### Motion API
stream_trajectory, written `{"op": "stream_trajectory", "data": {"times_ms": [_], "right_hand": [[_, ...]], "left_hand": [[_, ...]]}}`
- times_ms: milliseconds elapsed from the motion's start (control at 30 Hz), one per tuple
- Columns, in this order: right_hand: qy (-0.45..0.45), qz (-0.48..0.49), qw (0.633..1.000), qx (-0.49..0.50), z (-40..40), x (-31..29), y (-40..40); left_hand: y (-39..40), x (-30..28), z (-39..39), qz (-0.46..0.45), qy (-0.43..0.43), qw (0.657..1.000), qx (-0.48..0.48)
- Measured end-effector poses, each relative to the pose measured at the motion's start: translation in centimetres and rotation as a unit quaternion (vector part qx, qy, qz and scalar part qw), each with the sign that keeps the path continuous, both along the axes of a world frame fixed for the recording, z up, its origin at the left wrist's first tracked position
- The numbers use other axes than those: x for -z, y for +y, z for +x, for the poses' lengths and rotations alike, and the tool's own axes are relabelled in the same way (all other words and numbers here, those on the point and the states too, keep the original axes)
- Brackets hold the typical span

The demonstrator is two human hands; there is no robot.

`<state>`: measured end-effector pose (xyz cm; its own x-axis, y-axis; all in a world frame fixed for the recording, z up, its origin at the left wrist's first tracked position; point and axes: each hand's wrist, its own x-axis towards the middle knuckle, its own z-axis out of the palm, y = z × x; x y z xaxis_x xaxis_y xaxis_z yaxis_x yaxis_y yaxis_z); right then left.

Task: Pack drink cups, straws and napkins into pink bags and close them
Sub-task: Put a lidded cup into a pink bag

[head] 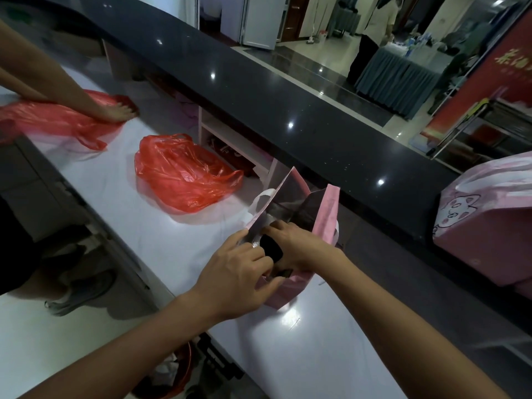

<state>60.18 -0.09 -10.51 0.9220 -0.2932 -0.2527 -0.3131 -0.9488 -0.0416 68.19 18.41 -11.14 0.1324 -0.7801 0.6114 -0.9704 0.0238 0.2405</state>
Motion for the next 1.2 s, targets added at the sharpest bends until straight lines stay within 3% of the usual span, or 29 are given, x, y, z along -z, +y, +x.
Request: {"op": "stream_trajectory", "data": {"times_ms": [367,1200], "right_hand": [[0.021,-0.017,0.998,-0.056,-1.2,1.6,-0.1],[0.026,-0.036,0.998,-0.05,-0.1,3.5,-0.4]], "left_hand": [[1.7,0.6,0.0,-0.008,-0.003,1.0,0.011],[0.6,1.1,0.4,0.013,-0.009,0.999,0.039]]}}
